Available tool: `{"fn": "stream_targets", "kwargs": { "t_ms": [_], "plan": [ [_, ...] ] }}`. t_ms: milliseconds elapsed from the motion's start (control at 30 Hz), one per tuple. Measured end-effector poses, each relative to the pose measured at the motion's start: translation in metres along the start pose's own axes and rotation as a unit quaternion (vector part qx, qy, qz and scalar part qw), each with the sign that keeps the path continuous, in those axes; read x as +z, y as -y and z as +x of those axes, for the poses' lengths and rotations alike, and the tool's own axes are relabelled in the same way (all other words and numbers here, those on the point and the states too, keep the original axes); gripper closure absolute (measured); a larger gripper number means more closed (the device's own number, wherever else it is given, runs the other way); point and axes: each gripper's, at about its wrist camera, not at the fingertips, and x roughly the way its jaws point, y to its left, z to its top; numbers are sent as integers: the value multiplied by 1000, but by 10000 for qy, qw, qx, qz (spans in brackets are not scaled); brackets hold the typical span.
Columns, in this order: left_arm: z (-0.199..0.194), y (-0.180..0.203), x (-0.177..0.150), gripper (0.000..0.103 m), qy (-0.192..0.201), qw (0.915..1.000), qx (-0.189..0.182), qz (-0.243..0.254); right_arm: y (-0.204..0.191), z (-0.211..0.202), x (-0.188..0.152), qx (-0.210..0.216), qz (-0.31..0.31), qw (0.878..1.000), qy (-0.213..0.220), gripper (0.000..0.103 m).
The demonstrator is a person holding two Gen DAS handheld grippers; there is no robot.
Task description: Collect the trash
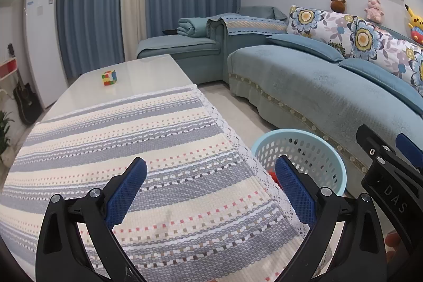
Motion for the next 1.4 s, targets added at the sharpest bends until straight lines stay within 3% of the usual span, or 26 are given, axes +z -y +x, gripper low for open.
{"fn": "stream_targets", "kwargs": {
  "t_ms": [1400],
  "plan": [
    [2,-3,1,8,-98,9999,-53,-41,-1,3,-1,-9,37,10000,-18,25]
  ]
}}
